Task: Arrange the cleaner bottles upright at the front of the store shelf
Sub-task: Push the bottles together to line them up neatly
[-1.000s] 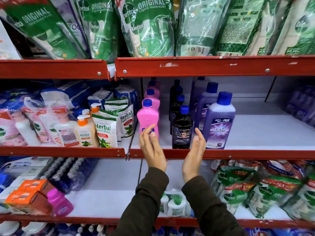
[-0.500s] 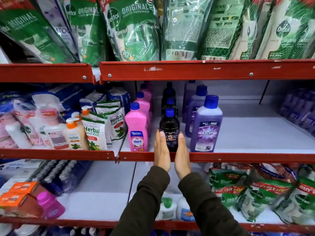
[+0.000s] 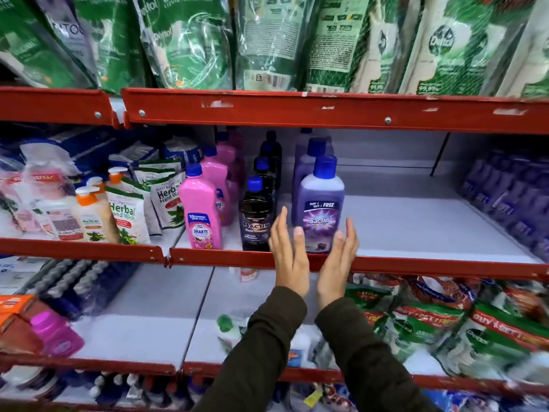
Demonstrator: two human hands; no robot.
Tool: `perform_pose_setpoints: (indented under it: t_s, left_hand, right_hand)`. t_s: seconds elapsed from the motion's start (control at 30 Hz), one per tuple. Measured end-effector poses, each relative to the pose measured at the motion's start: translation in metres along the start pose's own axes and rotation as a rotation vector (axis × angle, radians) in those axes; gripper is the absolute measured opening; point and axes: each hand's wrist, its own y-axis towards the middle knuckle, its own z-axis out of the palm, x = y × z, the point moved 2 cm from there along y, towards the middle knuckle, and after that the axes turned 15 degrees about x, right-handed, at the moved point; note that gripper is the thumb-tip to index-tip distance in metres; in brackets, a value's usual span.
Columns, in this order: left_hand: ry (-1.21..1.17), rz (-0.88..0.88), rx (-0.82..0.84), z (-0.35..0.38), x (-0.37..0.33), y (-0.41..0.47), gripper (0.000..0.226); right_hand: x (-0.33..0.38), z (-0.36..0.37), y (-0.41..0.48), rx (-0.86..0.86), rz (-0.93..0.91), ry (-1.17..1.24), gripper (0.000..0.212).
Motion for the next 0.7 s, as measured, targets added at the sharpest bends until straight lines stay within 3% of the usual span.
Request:
perform_pose_setpoints:
  t_s: [0.13,0.3,0.4,0.57,0.7]
  left_hand:
    - [-0.159,-0.228,0.118,0.022,0.002,0.013,0.065]
    - [-0.169,-0.243,0.122,0.025,0.002,0.014,0.060]
    - [-0.066,-0.208,0.078,0.025,-0.006,0.010,0.059]
    - [0.369,0.252,-0.078,0.003,-0.061,0.016,0.054]
    - [0.595,0.550,-0.178,-0.023,-0.144,0.059,0.054]
  right_hand:
    - [0.001,-0.011,0.018,0.170,0.090,0.114,0.067]
    - [0.006,-0.015,0.018,0.212,0.120,0.082,0.070]
    - [0.014,-0.020,0.012,0.183,0.101,-0.001,0.058]
    - [0.073,-0.034,0.022,0.020,-0.343,-0.401,0.049]
    - [0.163,-0.033,0.070,-0.114,-0.669,-0.681,0.052]
